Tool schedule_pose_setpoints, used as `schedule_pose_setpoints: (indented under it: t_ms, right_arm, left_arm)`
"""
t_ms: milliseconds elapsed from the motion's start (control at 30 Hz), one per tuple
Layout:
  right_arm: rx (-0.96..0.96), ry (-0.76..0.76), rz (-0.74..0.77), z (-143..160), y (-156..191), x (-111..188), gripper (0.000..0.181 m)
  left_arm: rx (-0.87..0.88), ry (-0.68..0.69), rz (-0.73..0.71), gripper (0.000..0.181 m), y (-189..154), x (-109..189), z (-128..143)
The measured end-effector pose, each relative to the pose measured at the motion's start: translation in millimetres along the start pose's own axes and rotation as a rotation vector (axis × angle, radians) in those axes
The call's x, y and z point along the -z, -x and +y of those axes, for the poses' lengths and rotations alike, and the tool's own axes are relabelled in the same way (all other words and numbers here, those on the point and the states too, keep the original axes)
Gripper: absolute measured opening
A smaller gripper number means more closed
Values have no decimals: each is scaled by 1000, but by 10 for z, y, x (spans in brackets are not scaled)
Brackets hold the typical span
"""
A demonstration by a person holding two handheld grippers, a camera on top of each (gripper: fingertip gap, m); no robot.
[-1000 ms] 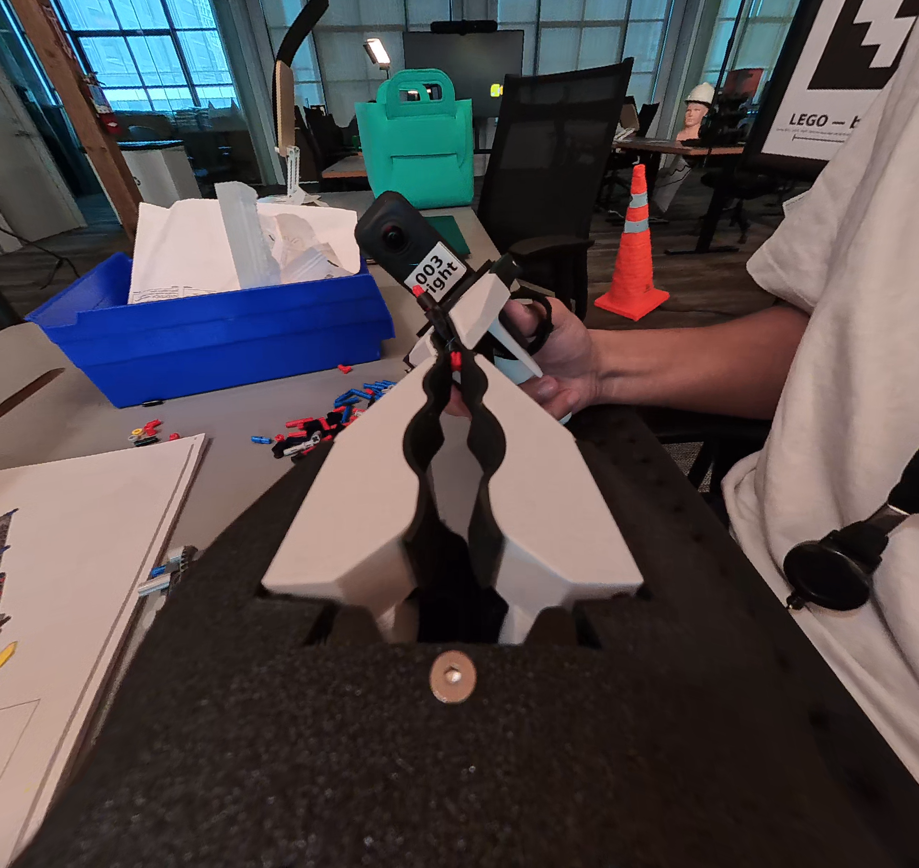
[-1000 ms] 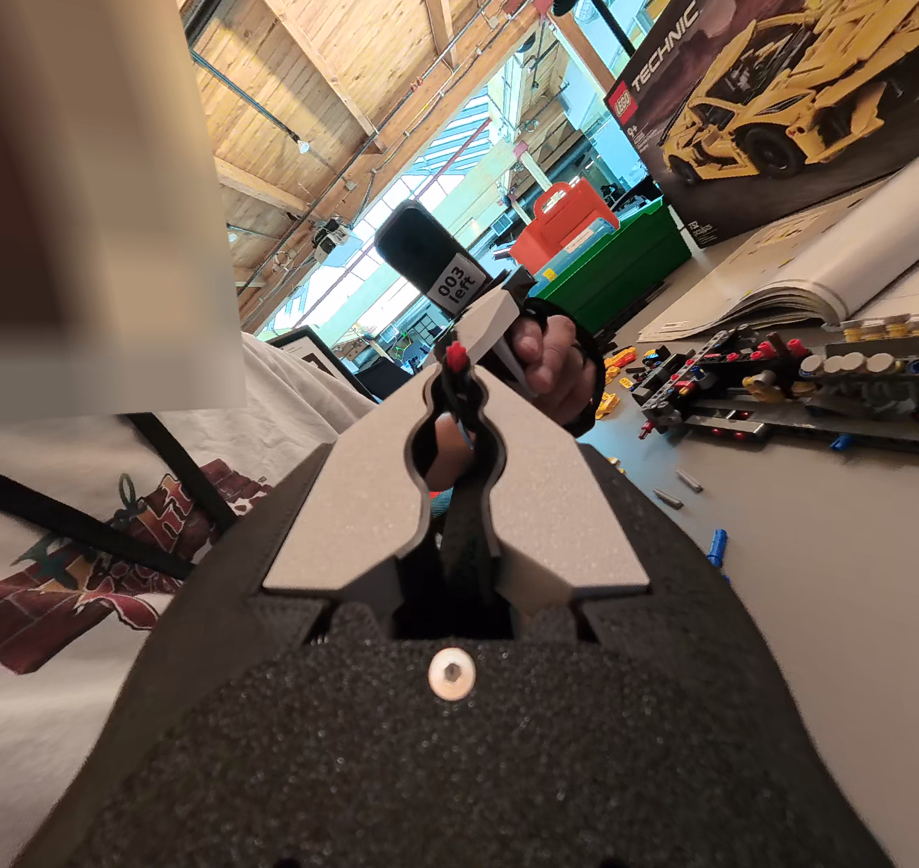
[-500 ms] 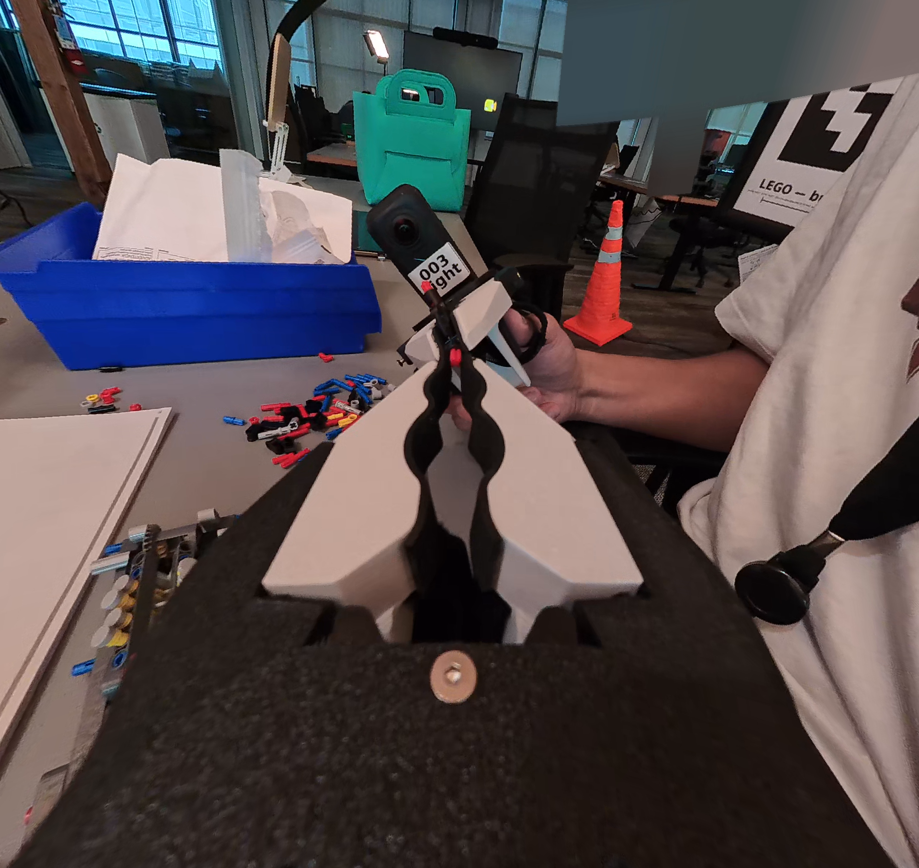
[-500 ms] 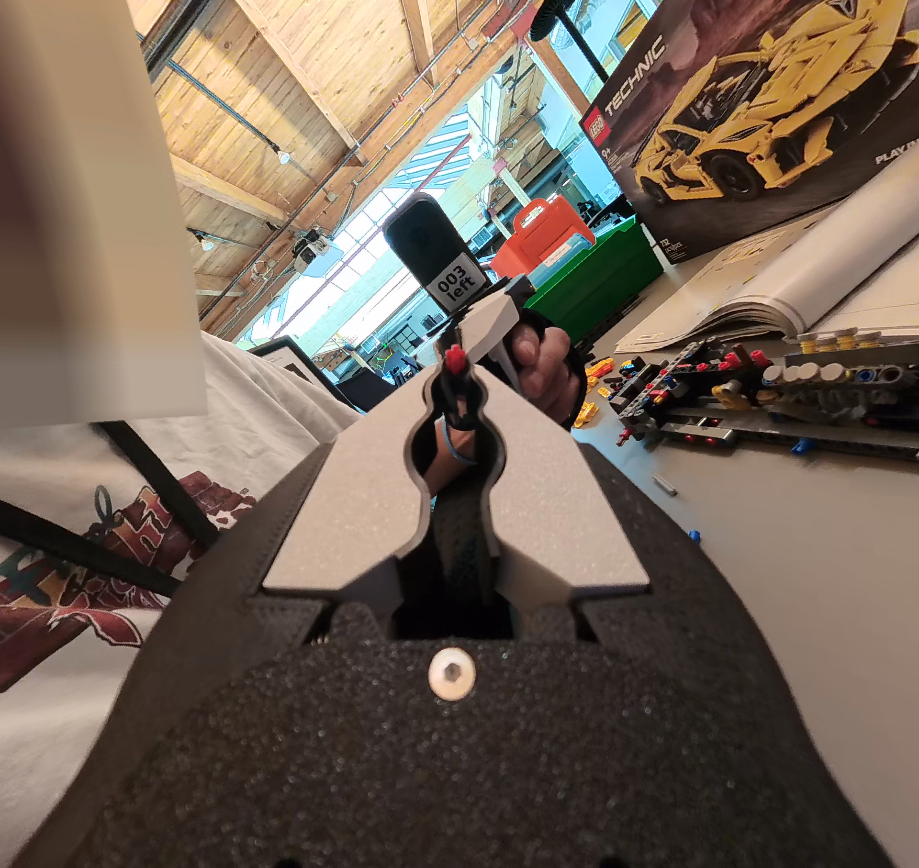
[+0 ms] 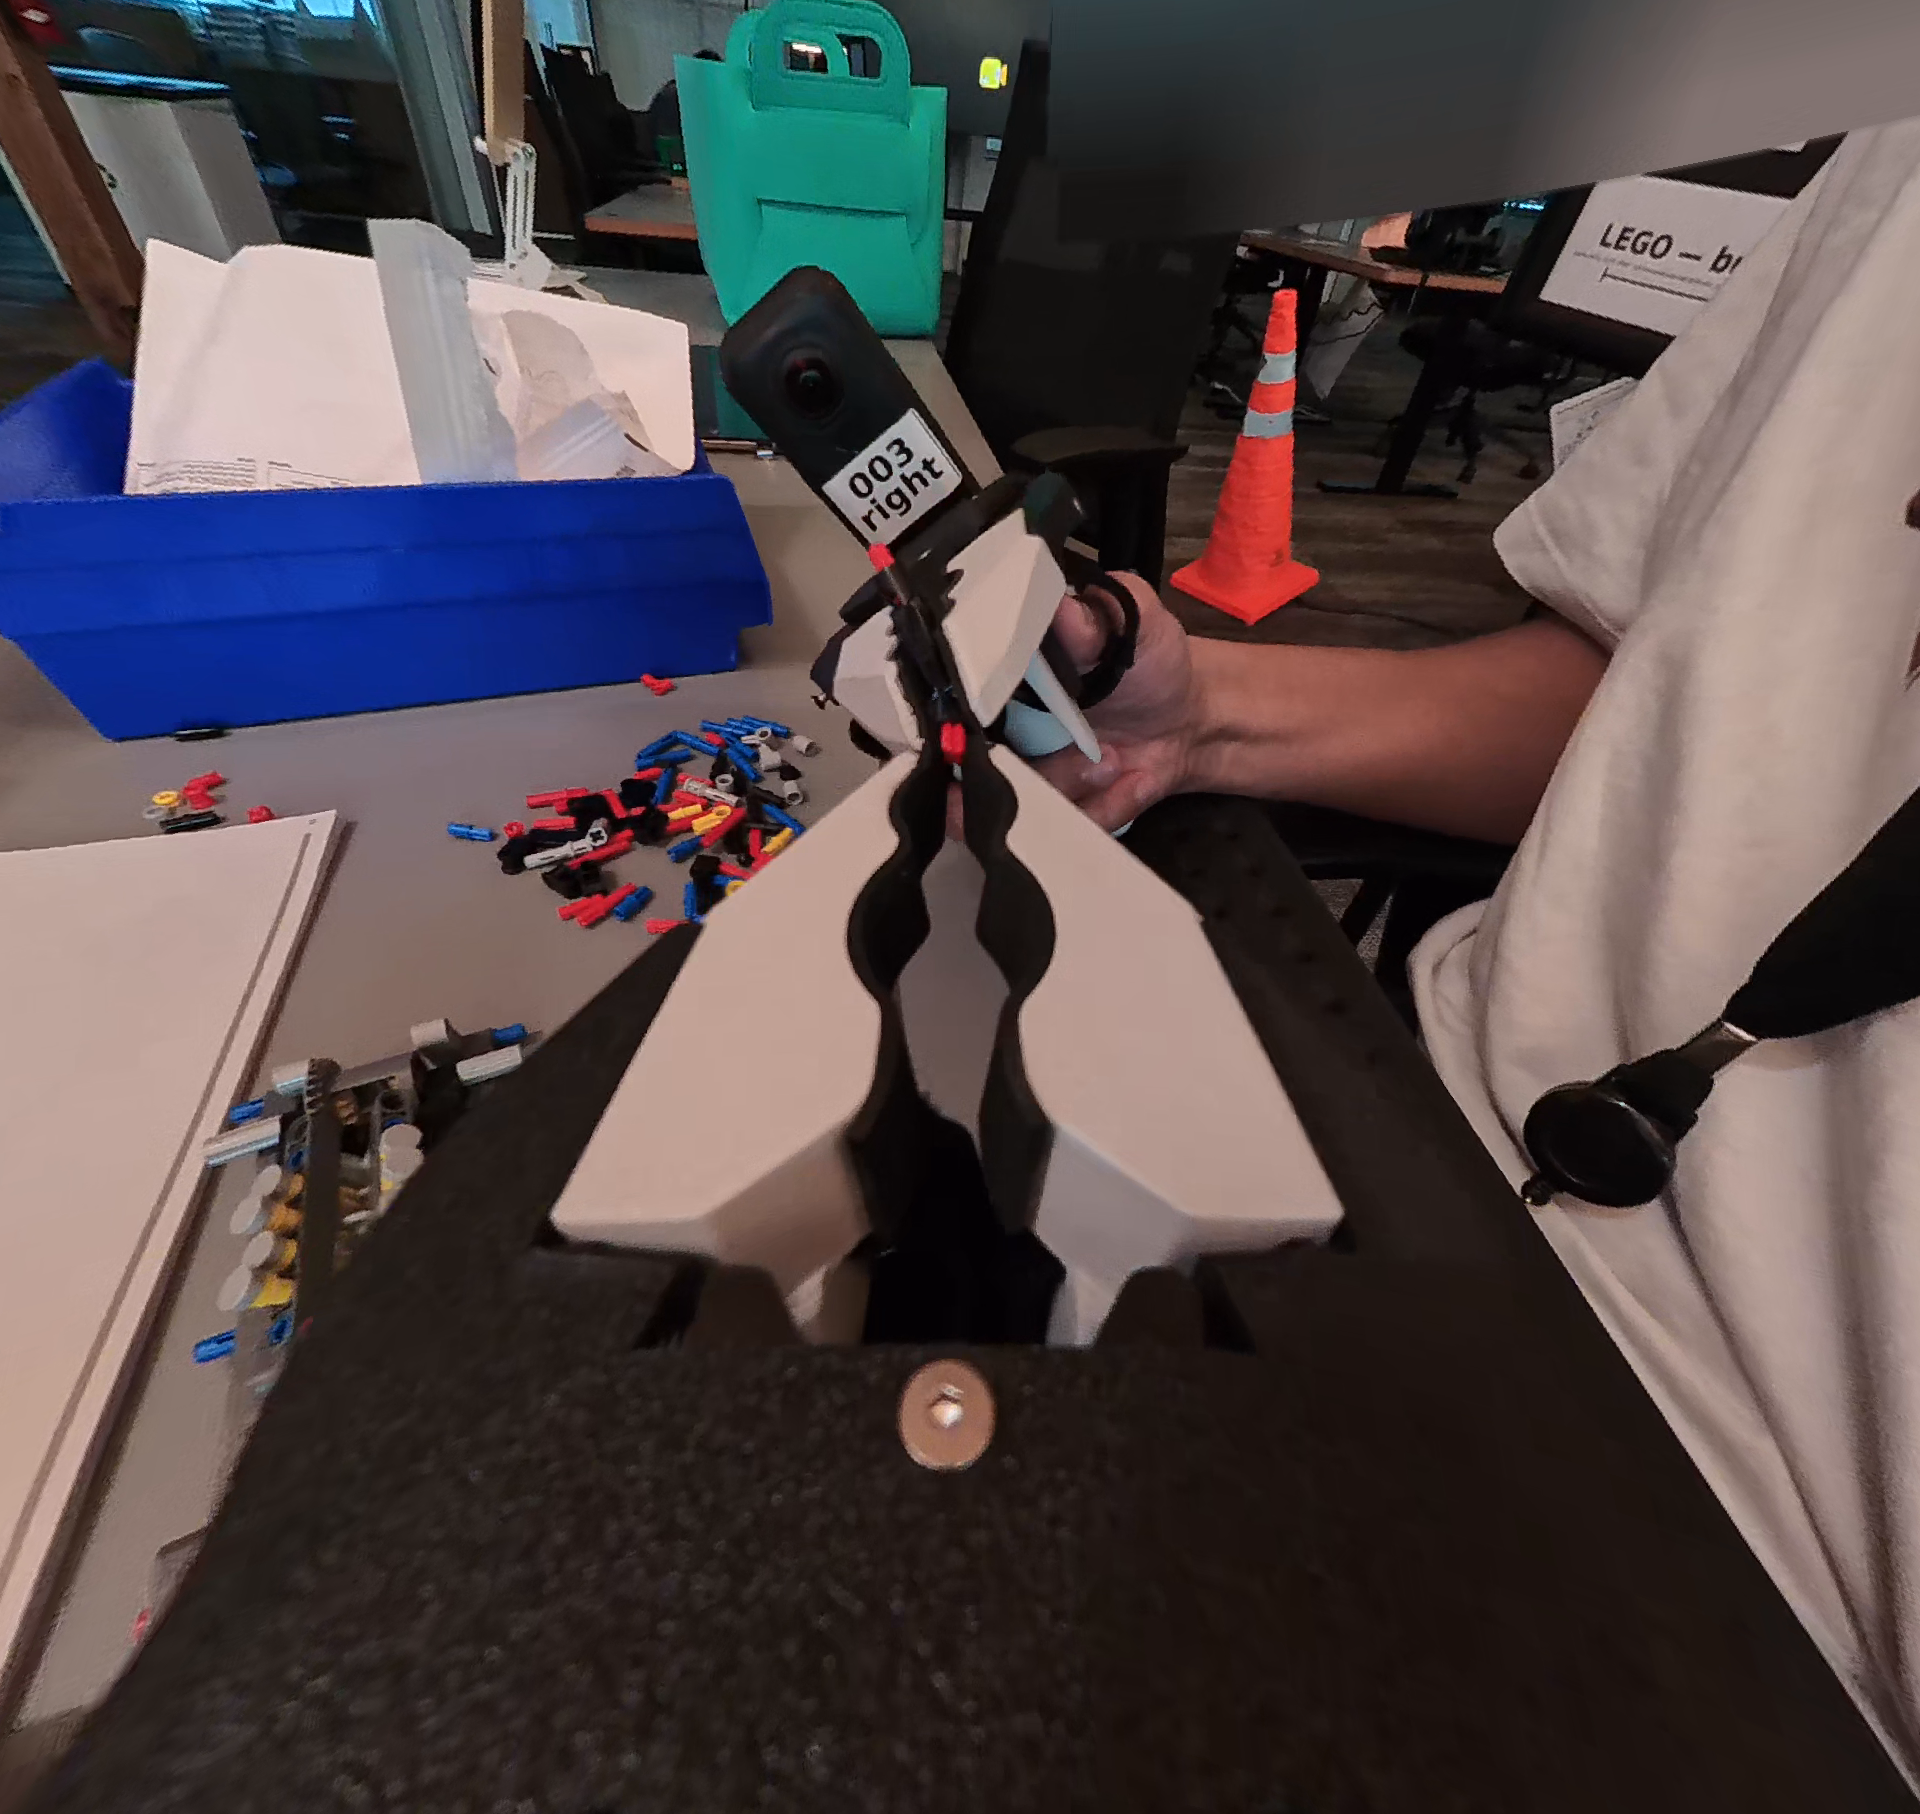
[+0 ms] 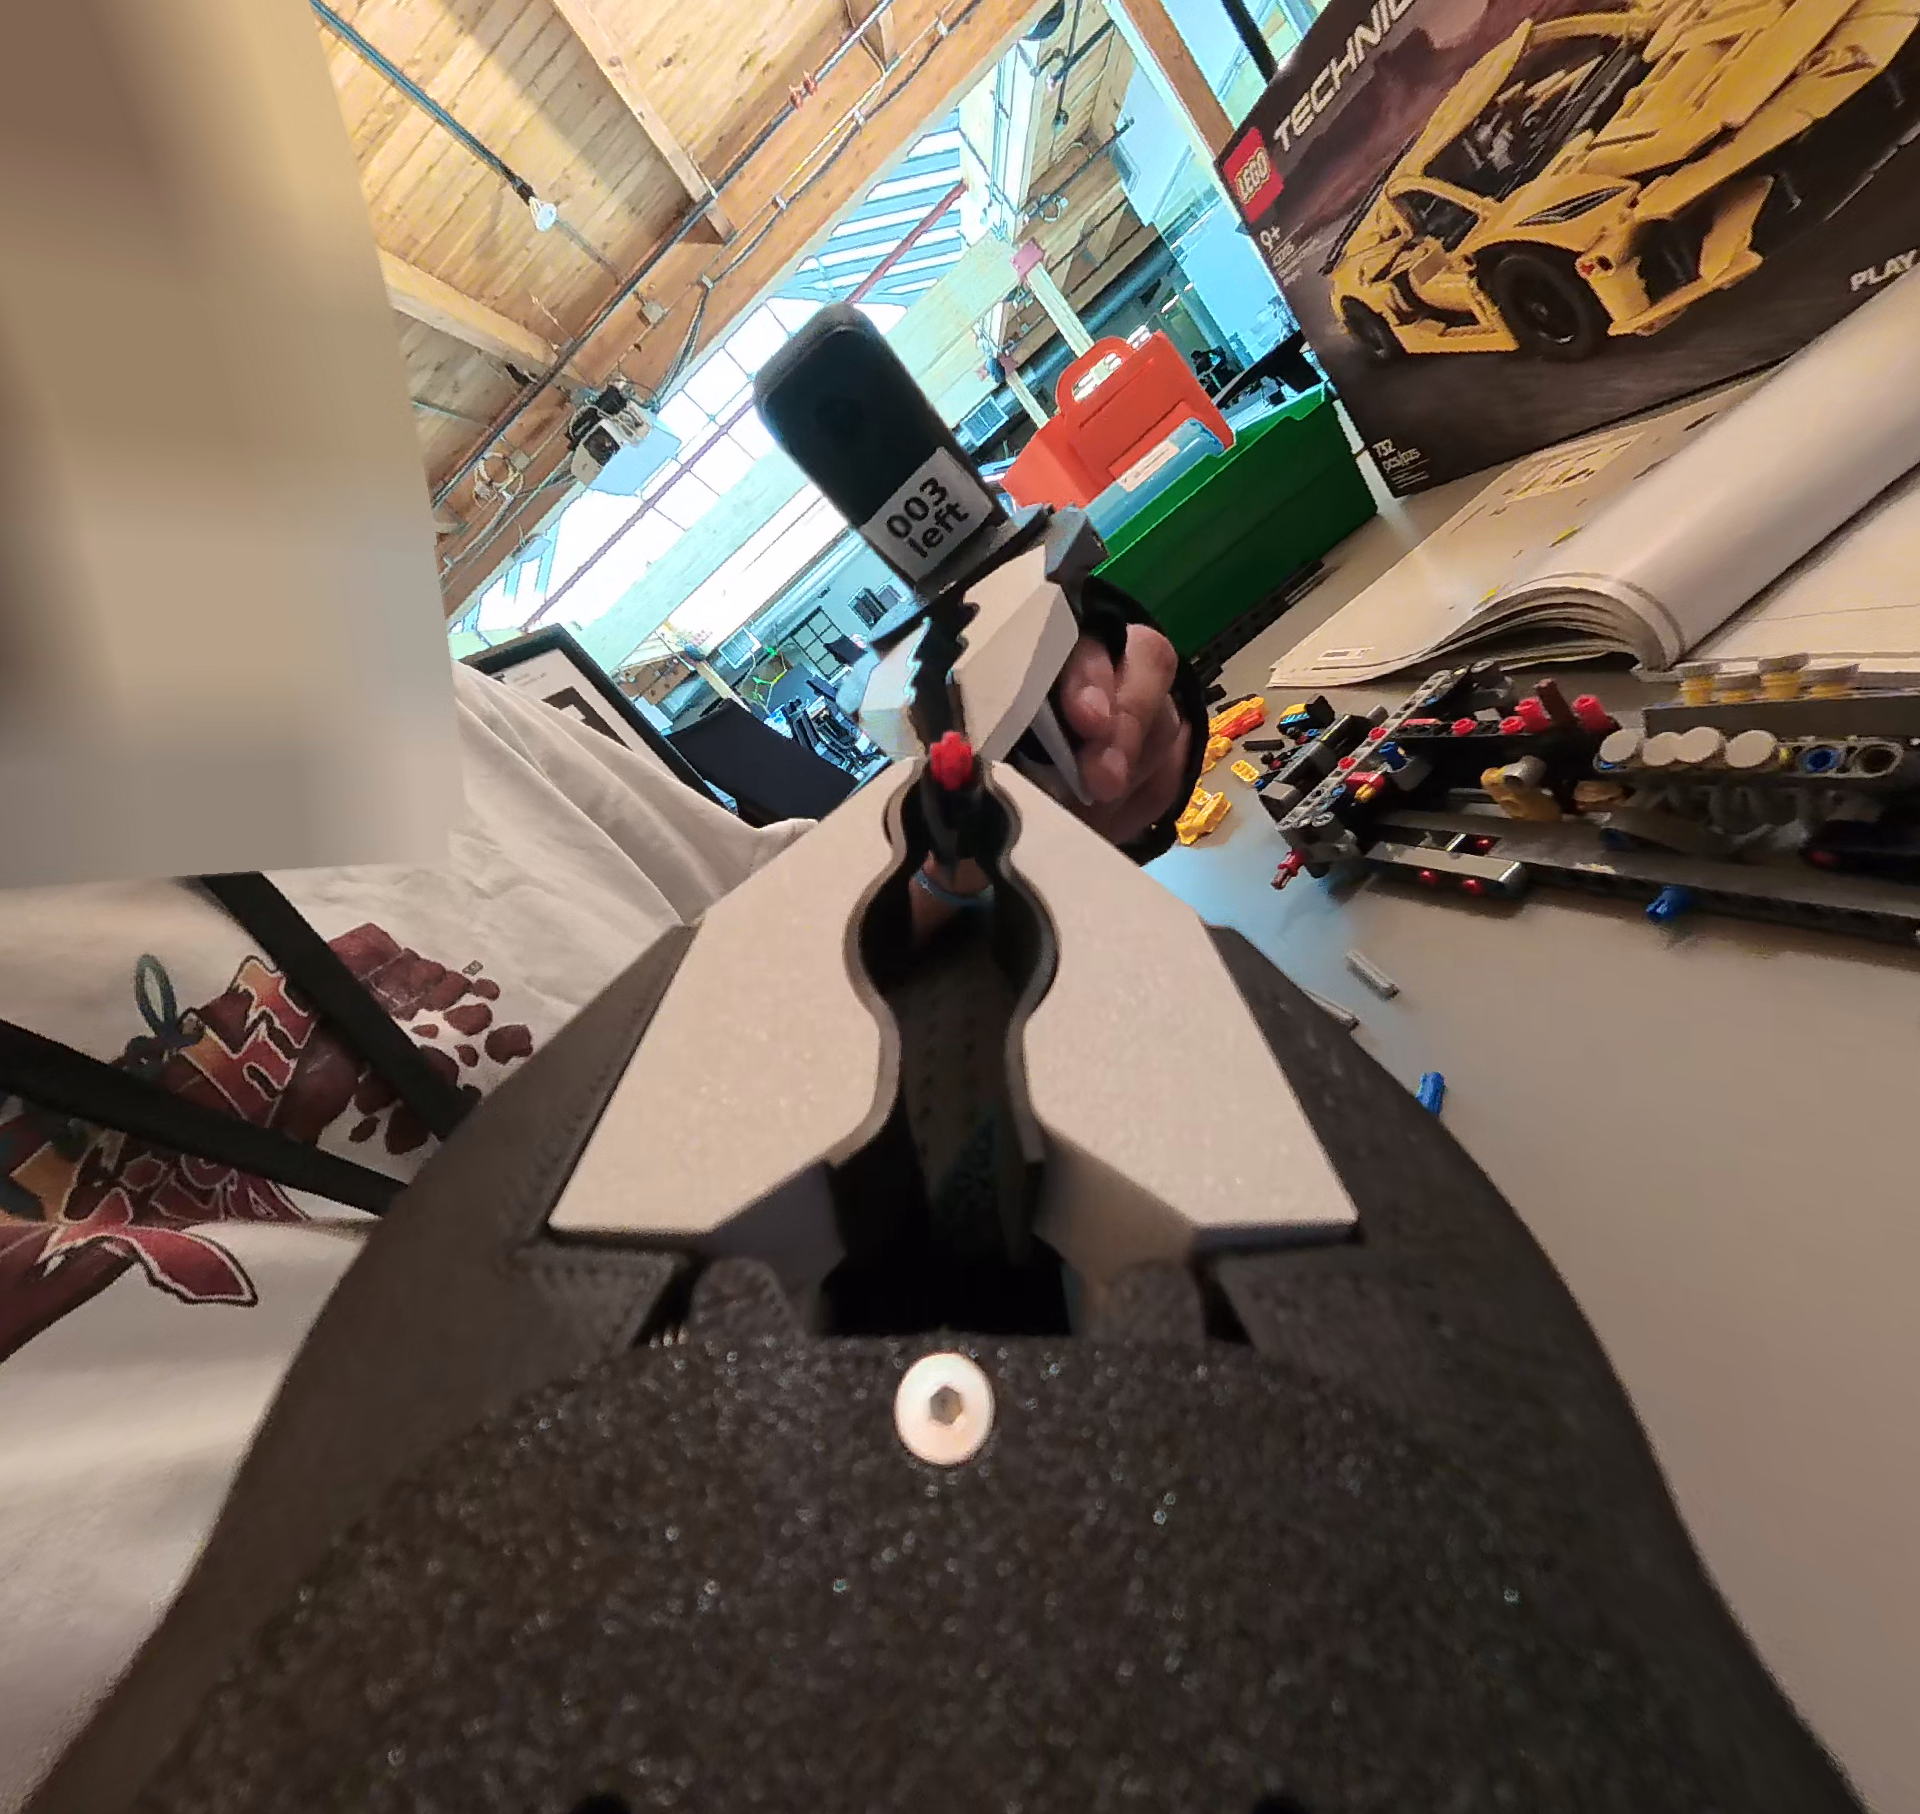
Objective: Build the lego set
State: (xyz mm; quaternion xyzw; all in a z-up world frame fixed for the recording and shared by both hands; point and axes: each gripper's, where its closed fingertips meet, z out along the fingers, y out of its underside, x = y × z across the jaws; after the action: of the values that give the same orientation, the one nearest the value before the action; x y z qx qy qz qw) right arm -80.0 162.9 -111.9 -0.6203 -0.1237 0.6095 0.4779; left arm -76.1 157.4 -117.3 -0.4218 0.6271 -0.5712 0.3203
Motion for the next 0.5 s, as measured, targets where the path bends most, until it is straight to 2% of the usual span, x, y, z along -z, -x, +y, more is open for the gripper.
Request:
schedule_pose_setpoints:
  t_ms: [267,500]
  right_arm:
    - [9,26,34,41,-57,-19,6]
    - [2,1,45,8,-86,-28,6]
  left_arm:
    - [-30,54,-22,2,20,-6,74]
    - [6,36,-17,2,58,8,54]
